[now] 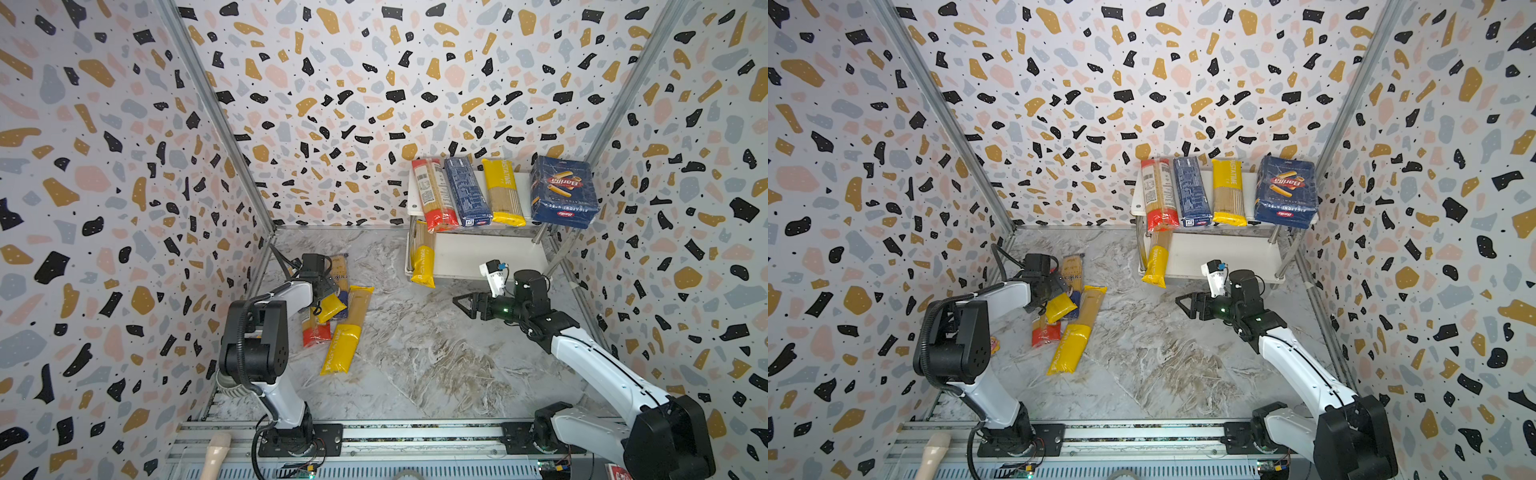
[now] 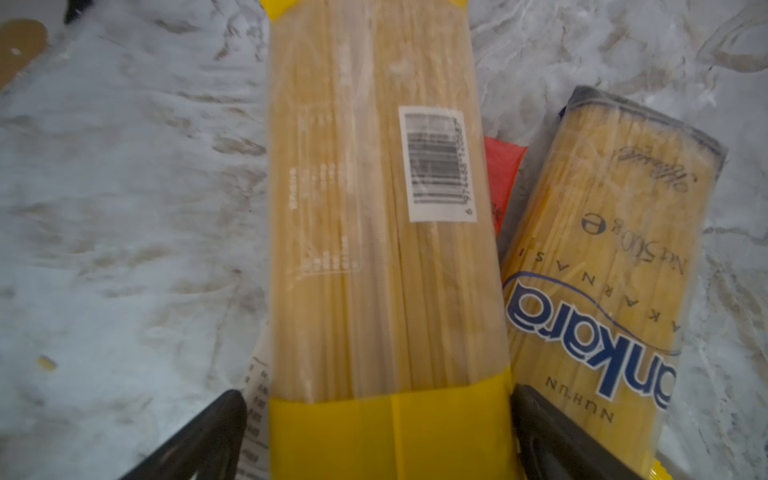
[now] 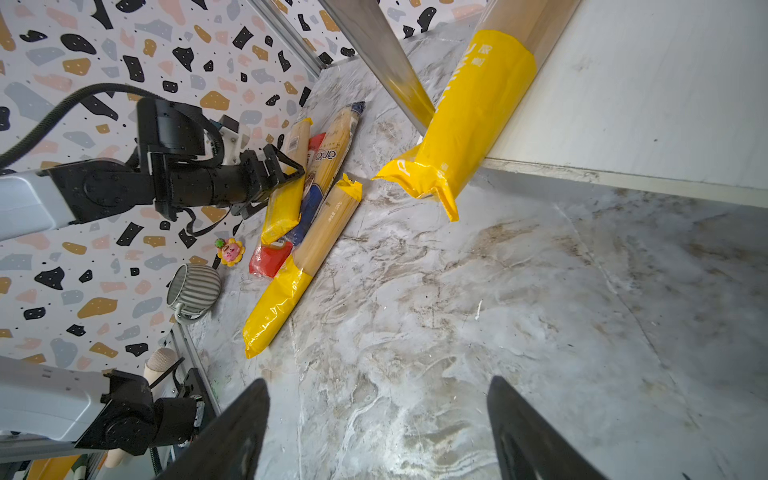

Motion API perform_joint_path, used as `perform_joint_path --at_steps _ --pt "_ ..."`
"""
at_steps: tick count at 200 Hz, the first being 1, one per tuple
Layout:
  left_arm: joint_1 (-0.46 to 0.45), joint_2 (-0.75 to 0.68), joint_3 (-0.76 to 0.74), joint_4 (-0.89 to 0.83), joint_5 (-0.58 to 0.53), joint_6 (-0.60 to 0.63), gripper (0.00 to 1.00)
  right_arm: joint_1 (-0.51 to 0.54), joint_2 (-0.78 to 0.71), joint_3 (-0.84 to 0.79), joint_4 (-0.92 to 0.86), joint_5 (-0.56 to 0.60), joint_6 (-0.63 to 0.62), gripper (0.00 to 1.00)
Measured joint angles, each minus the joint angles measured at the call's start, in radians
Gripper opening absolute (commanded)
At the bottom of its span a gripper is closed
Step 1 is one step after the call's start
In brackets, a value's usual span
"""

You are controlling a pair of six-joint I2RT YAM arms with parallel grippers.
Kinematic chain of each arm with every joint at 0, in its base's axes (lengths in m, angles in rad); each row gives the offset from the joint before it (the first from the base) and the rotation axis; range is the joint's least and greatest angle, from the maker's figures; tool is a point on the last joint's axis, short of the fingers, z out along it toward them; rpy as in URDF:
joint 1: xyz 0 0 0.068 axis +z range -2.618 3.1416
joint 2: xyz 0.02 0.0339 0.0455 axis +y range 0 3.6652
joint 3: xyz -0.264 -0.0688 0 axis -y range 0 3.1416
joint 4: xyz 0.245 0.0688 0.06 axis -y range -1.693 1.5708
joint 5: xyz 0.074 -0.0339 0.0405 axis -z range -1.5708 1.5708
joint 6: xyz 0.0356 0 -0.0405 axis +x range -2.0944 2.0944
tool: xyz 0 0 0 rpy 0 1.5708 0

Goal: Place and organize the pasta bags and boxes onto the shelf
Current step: 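Grasp the clear spaghetti bag with yellow band using the left gripper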

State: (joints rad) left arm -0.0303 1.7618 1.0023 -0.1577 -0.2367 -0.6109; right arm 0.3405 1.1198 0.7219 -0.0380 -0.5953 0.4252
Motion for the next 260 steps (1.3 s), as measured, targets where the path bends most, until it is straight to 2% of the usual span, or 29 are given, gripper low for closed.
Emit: perform_joint_path --at_steps 51,101,141,170,190,227,260 --pt "-0.046 0.009 -0.033 0.059 -0.039 0.002 0.97 0.0 -0.05 -0.022 -0.02 -0.008 0.0 0.82" --pt "-0.109 -0.018 -0.087 0.105 -0.061 0.006 0.78 0.0 -0.098 -0.022 -0.047 -0.007 0.001 0.82" --pt "-0.16 -0.087 -0.158 0.107 -0.055 0.01 0.67 0.0 -0.154 -0.035 -0.068 -0.008 0.004 0.82" --pt "-0.21 -0.153 -0.212 0.084 -0.06 0.008 0.5 0.0 -0.183 -0.047 -0.072 -0.008 0.007 0.82" --pt "-0.267 -0.199 -0.248 0.063 -0.063 -0.002 0.46 0.0 -0.206 -0.055 -0.085 -0.011 0.011 0.82" --pt "-0.372 -0.274 -0.281 -0.013 -0.047 -0.022 0.22 0.0 -0.238 -0.071 -0.098 -0.014 0.016 0.82" --pt "-0.397 -0.325 -0.283 -0.081 0.005 -0.024 0.06 0.001 -0.251 -0.085 -0.107 -0.015 0.023 0.82"
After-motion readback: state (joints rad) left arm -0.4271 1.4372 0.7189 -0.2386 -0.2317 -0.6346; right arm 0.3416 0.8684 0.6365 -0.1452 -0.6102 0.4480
